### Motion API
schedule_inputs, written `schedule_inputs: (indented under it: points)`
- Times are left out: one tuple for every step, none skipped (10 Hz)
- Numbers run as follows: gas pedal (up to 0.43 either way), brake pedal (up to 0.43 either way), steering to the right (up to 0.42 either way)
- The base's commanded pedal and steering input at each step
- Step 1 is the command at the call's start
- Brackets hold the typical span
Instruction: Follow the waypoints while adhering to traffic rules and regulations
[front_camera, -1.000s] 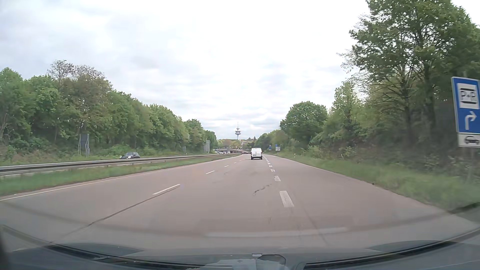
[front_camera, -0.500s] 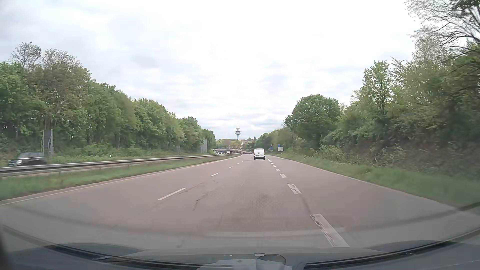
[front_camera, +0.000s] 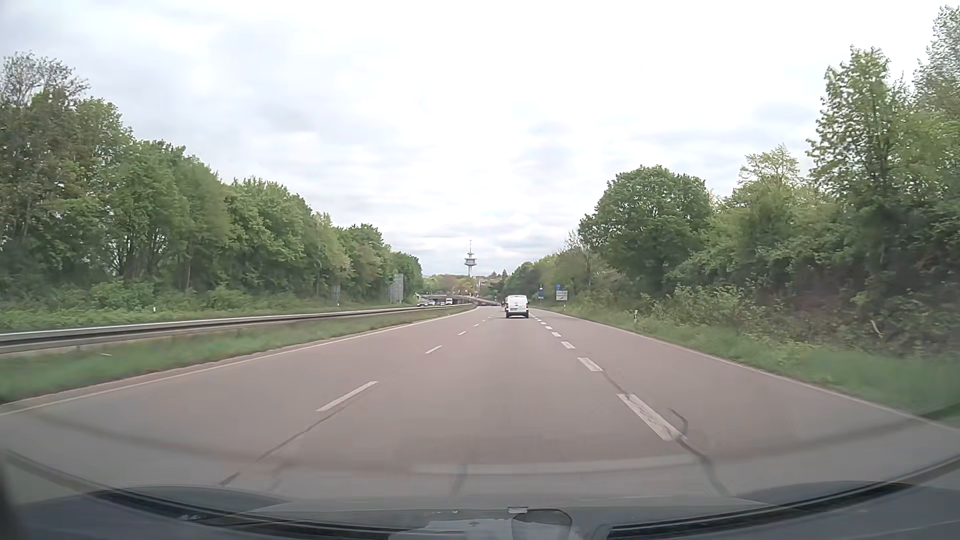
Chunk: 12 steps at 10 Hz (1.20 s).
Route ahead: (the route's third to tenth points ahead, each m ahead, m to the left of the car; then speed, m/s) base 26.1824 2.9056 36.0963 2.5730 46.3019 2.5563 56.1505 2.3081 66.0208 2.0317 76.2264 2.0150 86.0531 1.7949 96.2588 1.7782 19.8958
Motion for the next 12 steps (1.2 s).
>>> schedule_inputs:
  points:
    - [0.118, 0.000, 0.008]
    - [0.118, 0.000, 0.008]
    - [0.118, 0.000, 0.009]
    - [0.118, 0.000, 0.009]
    - [0.118, 0.000, 0.009]
    - [0.118, 0.000, 0.007]
    - [0.118, 0.000, 0.006]
    - [0.110, 0.000, 0.004]
    - [0.110, 0.000, 0.003]
    - [0.110, 0.000, 0.003]
    - [0.110, 0.000, 0.003]
    - [0.110, 0.000, 0.003]
